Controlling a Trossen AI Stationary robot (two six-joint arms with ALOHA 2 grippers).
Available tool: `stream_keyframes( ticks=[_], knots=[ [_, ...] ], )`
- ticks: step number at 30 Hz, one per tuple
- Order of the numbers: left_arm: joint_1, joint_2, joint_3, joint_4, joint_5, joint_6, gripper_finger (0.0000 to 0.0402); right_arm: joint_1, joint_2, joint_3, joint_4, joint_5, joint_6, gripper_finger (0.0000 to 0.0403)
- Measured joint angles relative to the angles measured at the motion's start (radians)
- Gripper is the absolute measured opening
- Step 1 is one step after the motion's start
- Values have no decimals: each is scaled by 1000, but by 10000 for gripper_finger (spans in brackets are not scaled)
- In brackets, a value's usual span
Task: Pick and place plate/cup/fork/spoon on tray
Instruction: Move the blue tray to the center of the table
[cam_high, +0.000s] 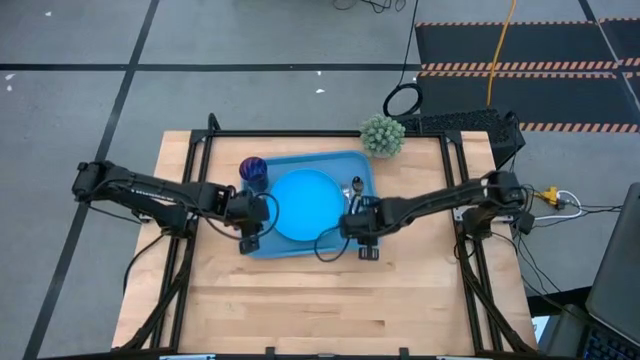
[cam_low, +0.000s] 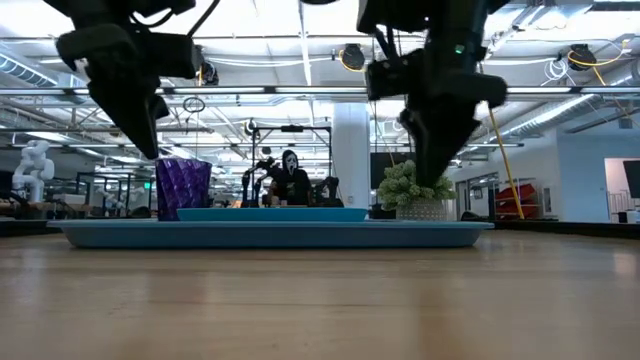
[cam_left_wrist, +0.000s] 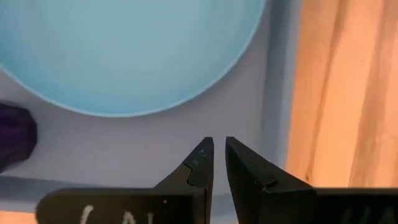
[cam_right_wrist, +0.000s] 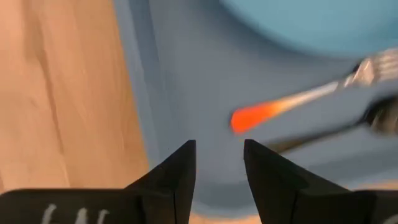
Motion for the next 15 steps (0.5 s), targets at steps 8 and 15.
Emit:
stream_keyframes(
  ticks=[8, 15],
  knots=[
    [-50, 25, 1, -49, -69, -67, 42, 33, 20, -28, -20, 71, 96, 130],
    [-104, 114, 1, -67, -57, -66, 42, 46, 20, -105, -15, 43, 132, 130]
  ],
)
